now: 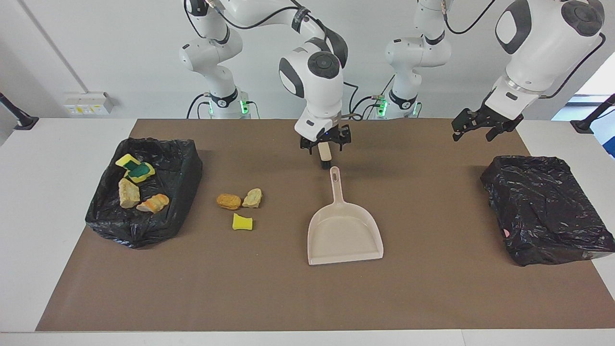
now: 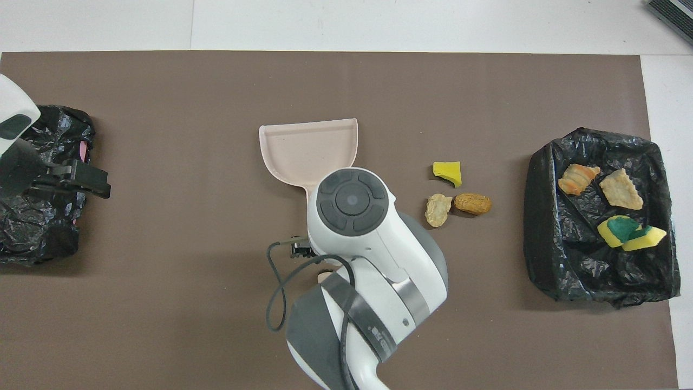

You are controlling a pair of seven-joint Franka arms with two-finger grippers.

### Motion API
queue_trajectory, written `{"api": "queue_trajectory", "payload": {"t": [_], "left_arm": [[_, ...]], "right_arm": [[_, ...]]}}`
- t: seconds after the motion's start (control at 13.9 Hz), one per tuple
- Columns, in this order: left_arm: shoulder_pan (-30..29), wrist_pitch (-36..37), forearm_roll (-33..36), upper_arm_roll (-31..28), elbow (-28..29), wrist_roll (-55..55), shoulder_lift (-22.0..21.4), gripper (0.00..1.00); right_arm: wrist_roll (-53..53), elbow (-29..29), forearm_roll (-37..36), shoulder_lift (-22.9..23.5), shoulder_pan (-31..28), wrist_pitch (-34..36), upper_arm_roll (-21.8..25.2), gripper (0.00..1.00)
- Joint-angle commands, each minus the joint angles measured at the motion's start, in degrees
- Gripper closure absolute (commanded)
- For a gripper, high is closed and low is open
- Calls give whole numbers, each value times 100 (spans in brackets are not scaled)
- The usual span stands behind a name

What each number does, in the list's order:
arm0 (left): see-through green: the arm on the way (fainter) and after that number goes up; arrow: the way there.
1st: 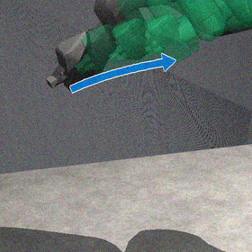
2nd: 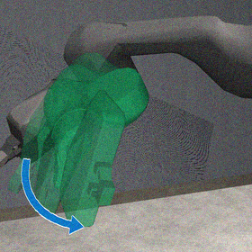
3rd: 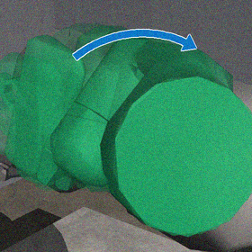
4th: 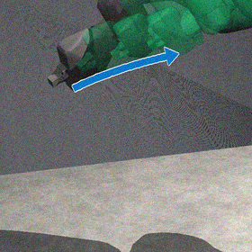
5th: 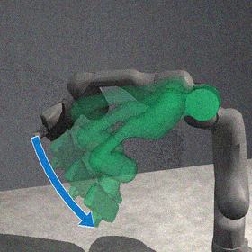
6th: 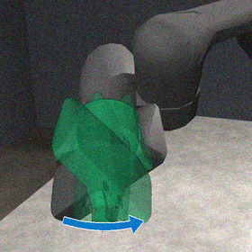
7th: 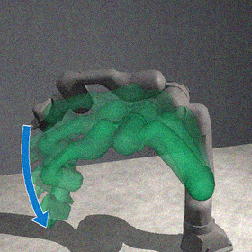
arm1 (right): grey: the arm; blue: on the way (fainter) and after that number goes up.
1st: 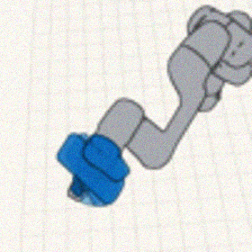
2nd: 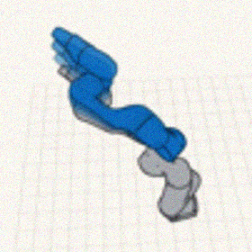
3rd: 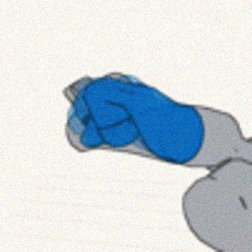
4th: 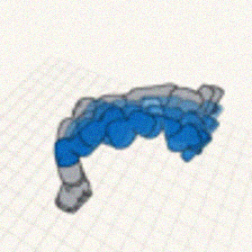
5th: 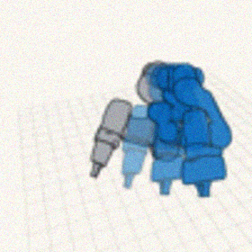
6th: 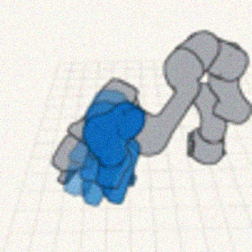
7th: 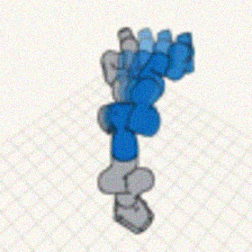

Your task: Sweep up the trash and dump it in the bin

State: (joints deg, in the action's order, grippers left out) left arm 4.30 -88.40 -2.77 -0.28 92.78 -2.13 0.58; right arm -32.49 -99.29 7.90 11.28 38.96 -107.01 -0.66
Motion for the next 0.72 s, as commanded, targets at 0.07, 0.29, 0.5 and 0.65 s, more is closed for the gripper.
{"api": "queue_trajectory", "payload": {"t": [0.07, 0.29, 0.5, 0.65], "left_arm": [[-35, 85, 110, 37, -14, -33, -23, 0], [27, 33, 101, 37, -31, -33, -40, 0], [-26, 60, 93, 37, -5, 1, -75, 0], [71, -490, 93, 46, 73, -51, -84, 0]], "right_arm": [[-345, -1381, 430, -934, 409, -233, -13, 0], [-354, -2170, 790, -1390, 472, -477, -22, 0], [-328, -3269, 1142, -2031, 779, -1259, -30, 0], [-310, -3649, 1301, -2226, 937, -1436, -31, 0]]}}
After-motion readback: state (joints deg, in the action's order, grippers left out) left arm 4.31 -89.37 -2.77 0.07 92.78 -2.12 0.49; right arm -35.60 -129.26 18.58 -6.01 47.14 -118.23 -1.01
